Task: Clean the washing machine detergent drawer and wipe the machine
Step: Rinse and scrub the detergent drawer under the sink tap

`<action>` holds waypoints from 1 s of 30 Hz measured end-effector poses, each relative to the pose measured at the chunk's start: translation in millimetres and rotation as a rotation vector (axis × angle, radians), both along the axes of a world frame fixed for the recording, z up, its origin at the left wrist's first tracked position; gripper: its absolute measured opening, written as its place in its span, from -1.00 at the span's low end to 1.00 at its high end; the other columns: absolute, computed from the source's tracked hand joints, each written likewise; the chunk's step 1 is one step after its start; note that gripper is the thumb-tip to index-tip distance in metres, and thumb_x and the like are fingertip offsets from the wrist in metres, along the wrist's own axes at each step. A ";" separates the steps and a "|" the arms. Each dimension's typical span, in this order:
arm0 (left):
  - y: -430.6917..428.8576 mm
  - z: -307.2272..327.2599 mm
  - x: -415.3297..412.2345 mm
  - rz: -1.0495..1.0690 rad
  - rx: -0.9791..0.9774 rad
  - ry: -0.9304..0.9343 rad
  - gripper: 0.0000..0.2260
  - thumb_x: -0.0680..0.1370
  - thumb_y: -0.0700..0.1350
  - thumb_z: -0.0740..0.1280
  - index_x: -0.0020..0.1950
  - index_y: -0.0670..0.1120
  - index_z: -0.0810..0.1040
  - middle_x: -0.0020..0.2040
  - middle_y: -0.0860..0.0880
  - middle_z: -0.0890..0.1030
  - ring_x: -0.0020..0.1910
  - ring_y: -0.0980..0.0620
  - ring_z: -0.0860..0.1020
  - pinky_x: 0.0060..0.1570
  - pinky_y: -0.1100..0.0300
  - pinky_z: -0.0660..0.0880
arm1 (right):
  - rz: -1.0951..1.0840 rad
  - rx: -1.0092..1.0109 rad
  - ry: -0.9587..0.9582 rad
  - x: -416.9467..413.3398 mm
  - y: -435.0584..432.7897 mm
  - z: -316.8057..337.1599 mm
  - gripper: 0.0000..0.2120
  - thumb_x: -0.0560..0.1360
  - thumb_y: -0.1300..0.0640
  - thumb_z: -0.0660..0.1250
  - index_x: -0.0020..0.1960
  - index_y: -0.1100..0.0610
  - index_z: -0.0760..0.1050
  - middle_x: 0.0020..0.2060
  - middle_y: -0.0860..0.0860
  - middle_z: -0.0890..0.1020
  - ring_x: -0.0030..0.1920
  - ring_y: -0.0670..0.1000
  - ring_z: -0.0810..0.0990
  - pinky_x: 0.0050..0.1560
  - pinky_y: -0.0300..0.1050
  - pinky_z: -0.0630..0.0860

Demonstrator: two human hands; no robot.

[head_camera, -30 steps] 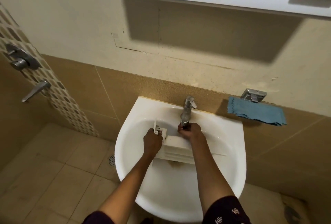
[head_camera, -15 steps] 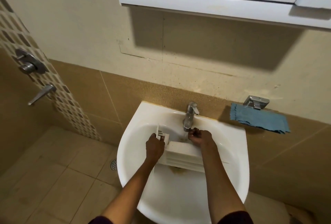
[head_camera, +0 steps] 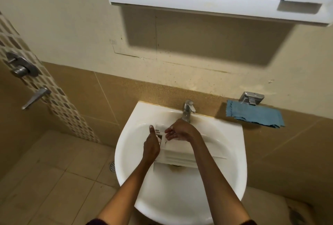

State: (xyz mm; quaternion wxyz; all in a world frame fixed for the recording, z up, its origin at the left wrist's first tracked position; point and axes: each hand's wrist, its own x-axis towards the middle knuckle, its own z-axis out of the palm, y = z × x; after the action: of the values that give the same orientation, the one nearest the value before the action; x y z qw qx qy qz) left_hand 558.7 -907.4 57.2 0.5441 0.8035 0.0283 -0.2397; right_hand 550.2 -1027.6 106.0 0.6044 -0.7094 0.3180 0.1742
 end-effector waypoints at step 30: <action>1.4 -11.1 2.1 -0.040 0.062 -0.107 -0.57 0.66 0.06 -0.05 0.13 -0.15 0.52 0.16 -0.13 0.57 0.15 -0.12 0.50 0.24 0.06 0.34 | -0.800 -0.640 -0.720 -15.3 22.7 -58.2 -0.81 0.45 0.47 0.17 -0.20 0.30 0.51 -0.27 0.16 0.57 -0.24 0.01 0.50 -0.15 -0.41 0.42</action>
State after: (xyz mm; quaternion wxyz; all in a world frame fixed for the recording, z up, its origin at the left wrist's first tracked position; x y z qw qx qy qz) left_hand 560.8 -906.0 46.1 0.5148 0.8321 -0.0092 -0.2063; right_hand 534.9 -1004.8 47.8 0.4498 -0.6954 0.3716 -0.4195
